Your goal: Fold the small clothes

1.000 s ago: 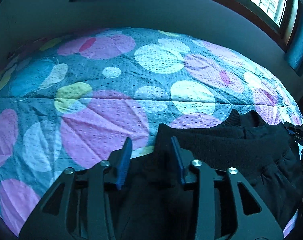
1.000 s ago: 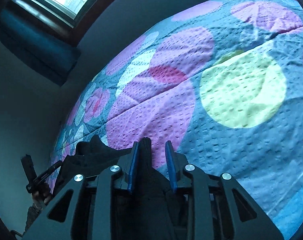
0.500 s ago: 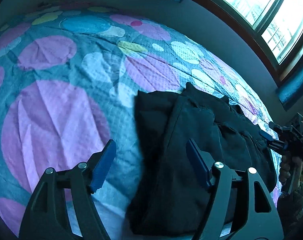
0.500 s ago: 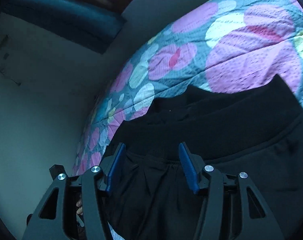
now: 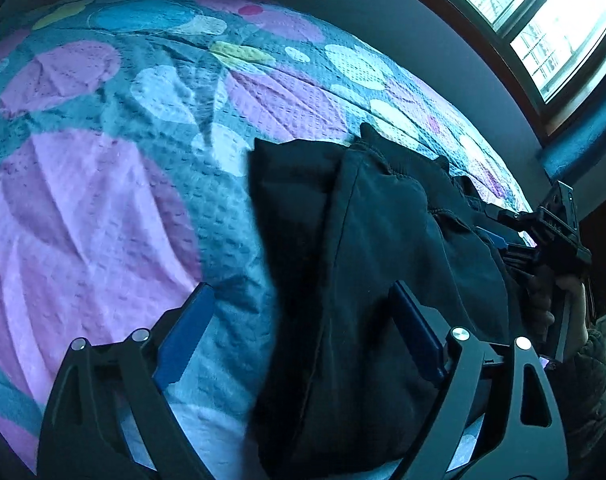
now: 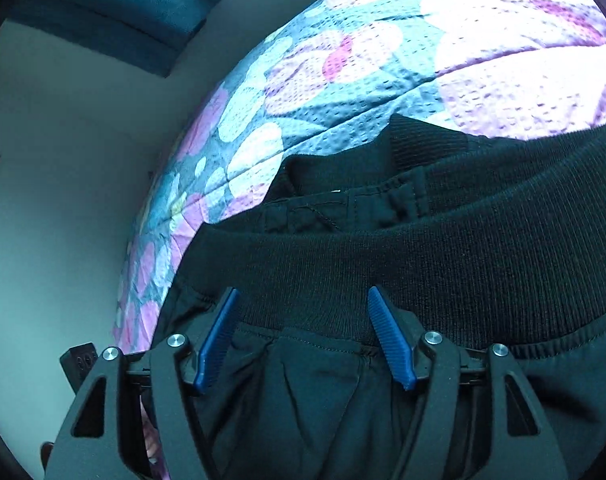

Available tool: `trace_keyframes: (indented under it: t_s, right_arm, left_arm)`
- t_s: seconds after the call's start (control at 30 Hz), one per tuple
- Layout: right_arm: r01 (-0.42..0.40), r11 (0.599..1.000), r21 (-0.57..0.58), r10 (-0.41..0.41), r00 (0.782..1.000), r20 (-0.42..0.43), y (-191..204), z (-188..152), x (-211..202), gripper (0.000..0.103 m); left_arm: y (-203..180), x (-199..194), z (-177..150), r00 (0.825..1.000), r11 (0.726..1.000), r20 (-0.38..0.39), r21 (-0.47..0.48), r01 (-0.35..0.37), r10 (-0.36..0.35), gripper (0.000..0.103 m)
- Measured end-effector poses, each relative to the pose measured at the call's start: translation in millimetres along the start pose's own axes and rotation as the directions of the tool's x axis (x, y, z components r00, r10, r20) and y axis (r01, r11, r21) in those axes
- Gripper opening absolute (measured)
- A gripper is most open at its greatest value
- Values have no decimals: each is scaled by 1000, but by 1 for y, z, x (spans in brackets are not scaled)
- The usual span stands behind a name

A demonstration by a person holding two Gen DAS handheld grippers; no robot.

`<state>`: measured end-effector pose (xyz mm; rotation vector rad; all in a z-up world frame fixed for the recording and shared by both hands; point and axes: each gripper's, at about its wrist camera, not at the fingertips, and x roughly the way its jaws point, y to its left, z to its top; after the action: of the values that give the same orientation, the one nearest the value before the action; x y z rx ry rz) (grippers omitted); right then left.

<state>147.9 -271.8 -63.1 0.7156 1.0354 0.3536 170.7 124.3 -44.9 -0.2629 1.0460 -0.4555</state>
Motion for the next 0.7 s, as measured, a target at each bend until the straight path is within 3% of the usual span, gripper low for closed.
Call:
trace_keyframes:
  t_s: [0.13,0.3,0.43,0.53,0.57,0.7]
  right_arm:
    - [-6,1000,-12,6,1000,10,-1,-1,-1,66]
    - [-22,1000,-17,23,999,26,-6,-5,-8,66]
    - [-28,999,-23,29,999,33,-6,-5,-8,66]
    - [-36,999,-24,37,998,42,-8,-6,-9,67]
    - [-36,999,-29,38,998,47,-7,-6,-9,67]
    - [-37,998,-45,39,998,56,-7,-7,-9,67]
  left_arm:
    - [-3,13,16,999,1000,-28,12,17,-16,88]
    - [1,24,35,990,995,-96,13,103,-101,88]
    - [20,26,46,958,973,-166,-49,227,-232,88]
    - [33,26,46,918,934,-177,-125,335,-354,87]
    - [32,26,41,895,917,-205,-128,378,-397,85]
    - [28,17,22,892,923,-239,-84,374,-383,84]
